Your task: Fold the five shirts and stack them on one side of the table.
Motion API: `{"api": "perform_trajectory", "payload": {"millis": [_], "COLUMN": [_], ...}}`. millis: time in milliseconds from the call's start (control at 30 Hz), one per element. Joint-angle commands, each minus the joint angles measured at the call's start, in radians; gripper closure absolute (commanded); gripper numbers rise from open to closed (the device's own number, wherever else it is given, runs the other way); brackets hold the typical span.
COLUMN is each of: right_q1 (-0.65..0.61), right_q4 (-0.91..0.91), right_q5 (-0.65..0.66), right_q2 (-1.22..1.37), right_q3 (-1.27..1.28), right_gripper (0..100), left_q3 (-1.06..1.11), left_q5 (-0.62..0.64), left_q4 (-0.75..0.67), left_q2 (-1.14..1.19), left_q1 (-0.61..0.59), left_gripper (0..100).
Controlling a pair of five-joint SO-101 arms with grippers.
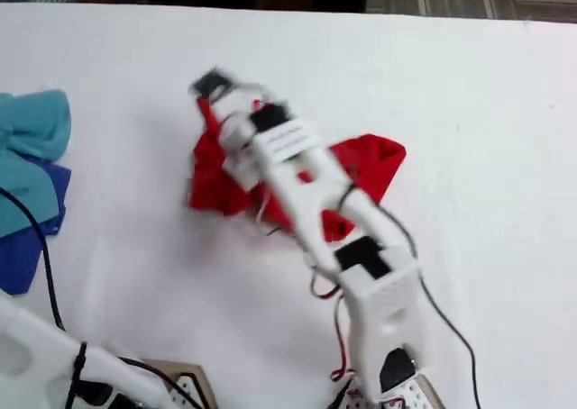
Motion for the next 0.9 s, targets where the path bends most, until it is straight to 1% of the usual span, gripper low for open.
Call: {"api": "perform_trajectory", "payload": {"millis": [0,133,233,300,467,600,700,867], "right_q1": [0.117,0.236,0.323,0.386,0.598,0.753,0.829,0.912], "right_q4": [0.125,0.268,0.372,0.415,0.415,0.415,0.406,0.309], "right_q5": [0.005,0.008,0.009,0.041,0.127,0.227,0.256,0.250], "right_q2": [-0.157,-0.255,-0.321,-0.371,-0.509,-0.562,-0.559,-0.558], "right_q3": [-0.172,-0.284,-0.325,-0.322,-0.255,-0.173,-0.074,0.038], "right_gripper": [98.0,98.0,98.0,98.0,98.0,97.9,97.8,97.8], "left_q3": [0.053,0.104,0.136,0.165,0.246,0.291,0.303,0.306], "left_q5": [-0.003,-0.002,-0.002,0.000,0.083,0.089,0.091,0.092], "left_q4": [-0.054,-0.075,-0.078,-0.106,-0.213,-0.259,-0.264,-0.262], "left_q2": [-0.015,-0.015,-0.015,-0.015,-0.015,-0.015,-0.015,-0.014], "left_q1": [0.057,0.150,0.264,0.334,0.496,0.628,0.687,0.750], "left_gripper": [68,68,68,68,68,68,68,68]}}
